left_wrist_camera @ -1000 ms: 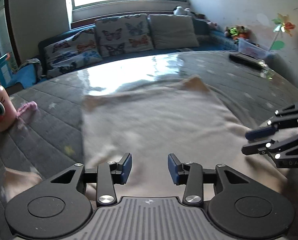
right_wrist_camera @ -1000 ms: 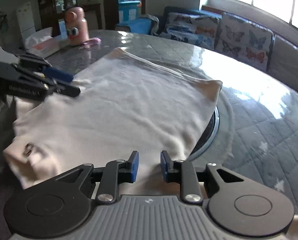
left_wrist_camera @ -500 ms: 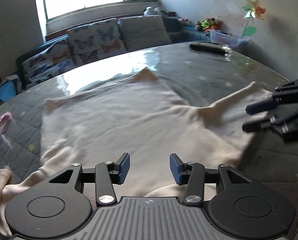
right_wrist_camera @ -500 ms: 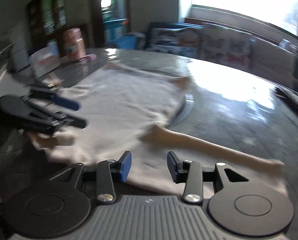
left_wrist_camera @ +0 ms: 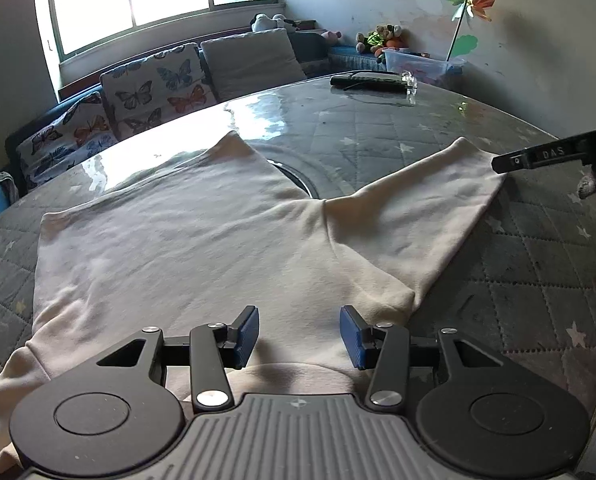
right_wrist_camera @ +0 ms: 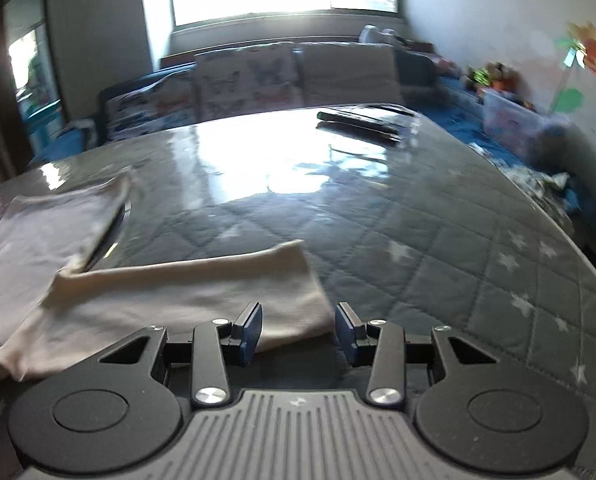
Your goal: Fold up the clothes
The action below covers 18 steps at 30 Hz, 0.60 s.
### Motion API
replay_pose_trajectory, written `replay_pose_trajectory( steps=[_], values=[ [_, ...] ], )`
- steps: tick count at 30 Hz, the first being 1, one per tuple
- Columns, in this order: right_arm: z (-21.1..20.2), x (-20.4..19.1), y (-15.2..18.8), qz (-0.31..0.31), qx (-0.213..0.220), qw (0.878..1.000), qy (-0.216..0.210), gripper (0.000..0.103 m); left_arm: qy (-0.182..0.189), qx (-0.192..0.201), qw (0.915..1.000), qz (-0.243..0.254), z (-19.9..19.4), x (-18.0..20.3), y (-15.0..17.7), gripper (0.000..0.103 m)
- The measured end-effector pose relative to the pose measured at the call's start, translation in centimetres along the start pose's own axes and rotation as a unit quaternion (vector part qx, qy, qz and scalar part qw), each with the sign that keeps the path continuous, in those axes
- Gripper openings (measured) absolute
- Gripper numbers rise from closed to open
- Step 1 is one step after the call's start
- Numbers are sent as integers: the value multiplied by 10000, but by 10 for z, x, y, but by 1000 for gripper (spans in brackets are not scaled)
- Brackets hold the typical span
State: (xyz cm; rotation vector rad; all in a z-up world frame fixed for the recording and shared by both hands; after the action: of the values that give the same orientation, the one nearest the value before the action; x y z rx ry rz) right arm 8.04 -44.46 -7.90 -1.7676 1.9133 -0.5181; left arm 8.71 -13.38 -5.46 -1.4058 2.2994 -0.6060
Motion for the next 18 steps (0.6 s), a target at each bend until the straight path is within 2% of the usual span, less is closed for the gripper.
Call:
replay_pose_trajectory(
  steps=[5,6,7,8,10,18],
  values=[
    [8,2,1,167,3,9998,-82,40,-66,17,10000,66,0,4,0,49],
    [7,2,1,184,13,9998,-72,35,-69,18,9999,72,-1,5,0,49],
    [7,1,1,195,15,9998,-71,25,-71,18,9999,82,-1,5,0,49],
    [8,1,0,185,15,9998,-55,19,-76,19,9999,92,-1,5,1,49],
    [5,2,-4,181,43,9998,-56,12,-83,22,9999,111,-1,5,1,50],
    [-18,-4,-40,-82,550,9985,-8,9,-85,45,9997,220,-1,8,1,51]
  ],
)
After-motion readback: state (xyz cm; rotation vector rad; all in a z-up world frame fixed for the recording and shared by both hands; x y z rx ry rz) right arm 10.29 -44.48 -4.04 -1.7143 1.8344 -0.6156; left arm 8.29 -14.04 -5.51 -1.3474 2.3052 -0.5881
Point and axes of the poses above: each gripper's, at about its wrist camera, not at the fingertips, and z roughly the way its jaws point, x to its right, y to its underside, the point moved 5 cm from there along z, roughly the way its jaws point, and after that the axes turned 13 degrees about -x, right-handed, at the moved point
